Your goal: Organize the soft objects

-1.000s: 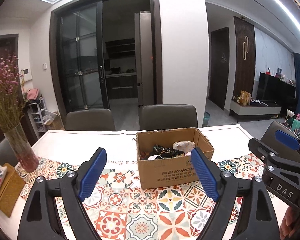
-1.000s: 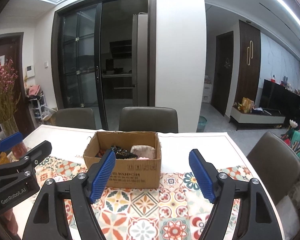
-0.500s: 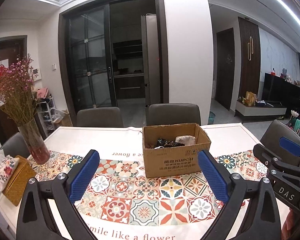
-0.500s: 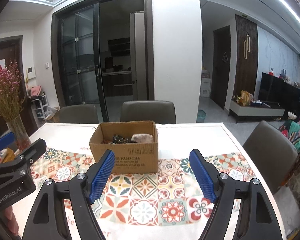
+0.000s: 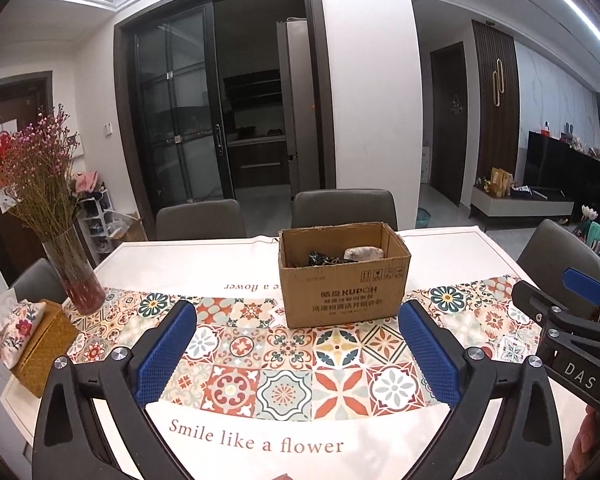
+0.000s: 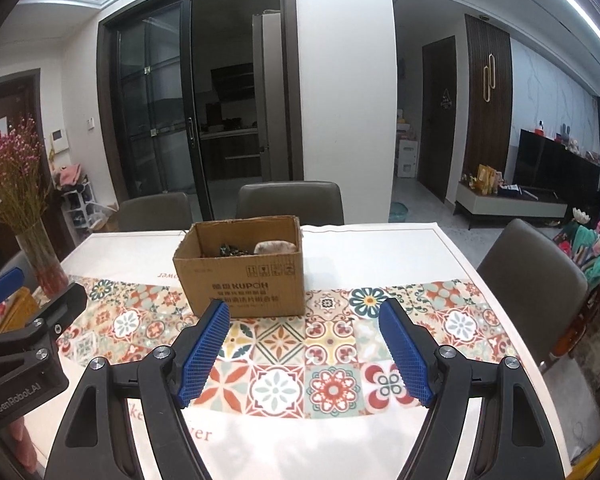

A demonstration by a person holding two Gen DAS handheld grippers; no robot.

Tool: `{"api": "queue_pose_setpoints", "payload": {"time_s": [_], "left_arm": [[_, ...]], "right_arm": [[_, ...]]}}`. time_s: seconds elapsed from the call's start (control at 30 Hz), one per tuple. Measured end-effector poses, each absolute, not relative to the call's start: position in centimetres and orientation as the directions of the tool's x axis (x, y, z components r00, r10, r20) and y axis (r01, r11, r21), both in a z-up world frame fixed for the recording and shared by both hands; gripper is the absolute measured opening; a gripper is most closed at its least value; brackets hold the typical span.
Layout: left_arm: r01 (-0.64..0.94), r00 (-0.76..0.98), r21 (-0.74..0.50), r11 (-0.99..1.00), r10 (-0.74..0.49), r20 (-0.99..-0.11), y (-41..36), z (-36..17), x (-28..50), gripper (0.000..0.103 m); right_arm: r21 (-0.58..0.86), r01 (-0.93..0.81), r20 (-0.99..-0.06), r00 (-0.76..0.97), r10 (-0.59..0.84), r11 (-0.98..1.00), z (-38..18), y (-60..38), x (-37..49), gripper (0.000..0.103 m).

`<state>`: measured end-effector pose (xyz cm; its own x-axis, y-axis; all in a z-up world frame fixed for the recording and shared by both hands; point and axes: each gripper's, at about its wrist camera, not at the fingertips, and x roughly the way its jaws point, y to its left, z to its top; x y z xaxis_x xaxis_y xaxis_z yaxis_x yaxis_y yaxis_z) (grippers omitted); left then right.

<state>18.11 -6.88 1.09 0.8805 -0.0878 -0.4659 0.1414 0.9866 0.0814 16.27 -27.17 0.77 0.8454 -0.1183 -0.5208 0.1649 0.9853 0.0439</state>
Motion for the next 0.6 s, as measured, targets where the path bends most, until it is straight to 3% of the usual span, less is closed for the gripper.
{"api": "queue_pose_setpoints", "payload": {"time_s": [0.6], "left_arm": [[0.120, 0.883, 0.062, 0.991, -0.078, -0.462, -7.9, 1.6, 16.6, 0.103]], "right_arm": [[0.030, 0.141, -0.499, 0.860, -0.107, 0.990, 1.2, -27.8, 14.8, 0.078]]}}
